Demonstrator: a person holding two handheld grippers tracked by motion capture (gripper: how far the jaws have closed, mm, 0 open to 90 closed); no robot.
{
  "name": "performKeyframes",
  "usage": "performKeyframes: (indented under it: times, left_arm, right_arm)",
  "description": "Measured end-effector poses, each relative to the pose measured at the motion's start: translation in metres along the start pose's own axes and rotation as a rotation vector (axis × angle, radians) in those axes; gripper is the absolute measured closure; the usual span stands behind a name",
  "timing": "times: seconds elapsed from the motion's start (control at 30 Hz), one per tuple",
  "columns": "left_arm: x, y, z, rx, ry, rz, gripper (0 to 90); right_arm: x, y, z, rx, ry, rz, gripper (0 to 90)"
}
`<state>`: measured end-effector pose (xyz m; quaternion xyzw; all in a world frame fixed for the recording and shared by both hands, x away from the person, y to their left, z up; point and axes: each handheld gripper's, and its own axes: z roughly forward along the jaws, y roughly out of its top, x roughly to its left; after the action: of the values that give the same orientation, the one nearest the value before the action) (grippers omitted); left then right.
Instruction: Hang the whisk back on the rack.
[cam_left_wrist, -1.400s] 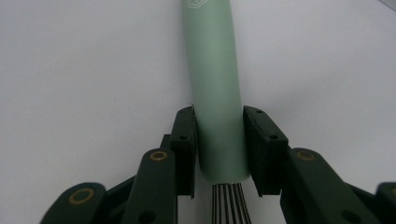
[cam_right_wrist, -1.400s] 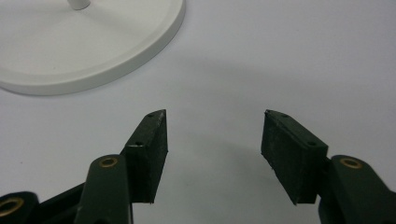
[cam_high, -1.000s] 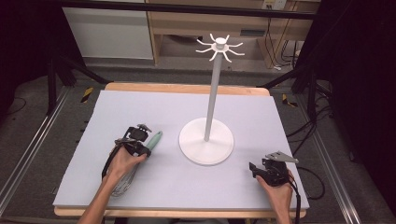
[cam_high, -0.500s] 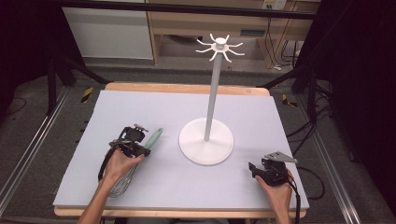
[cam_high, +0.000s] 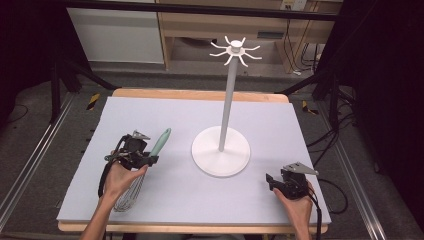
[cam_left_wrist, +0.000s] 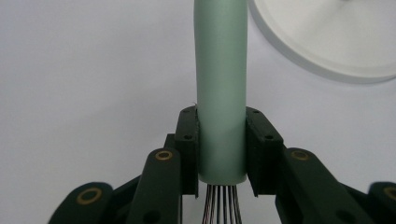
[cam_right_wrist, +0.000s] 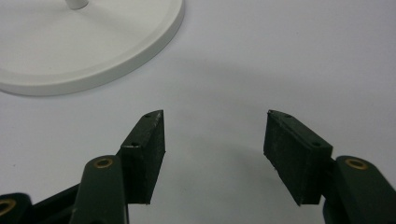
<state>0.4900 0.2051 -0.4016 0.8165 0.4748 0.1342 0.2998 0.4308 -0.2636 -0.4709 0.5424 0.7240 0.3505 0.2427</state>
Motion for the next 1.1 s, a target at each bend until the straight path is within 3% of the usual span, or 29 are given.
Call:
performKeyframes:
  times: [0.4, 0.5, 0.67, 1.1]
  left_arm:
    - [-0.002, 0.001, -0.033, -0.211, 0.0, -0.007, 68.7]
    - [-0.003, 0.001, -0.036, -0.234, -0.002, -0.008, 68.7]
    - [-0.007, 0.004, -0.047, -0.343, 0.003, -0.011, 68.7]
    - [-0.021, 0.017, -0.065, -0.464, -0.005, 0.013, 68.6]
  right_arm:
    - [0.001, 0.0, 0.0, -0.018, -0.006, 0.0, 34.2]
    - [0.001, 0.0, 0.0, -0.019, -0.01, 0.003, 33.1]
    - [0.002, 0.0, 0.0, -0.023, -0.012, 0.015, 30.3]
    - [0.0, 0.0, 0.0, -0.03, -0.017, 0.005, 28.7]
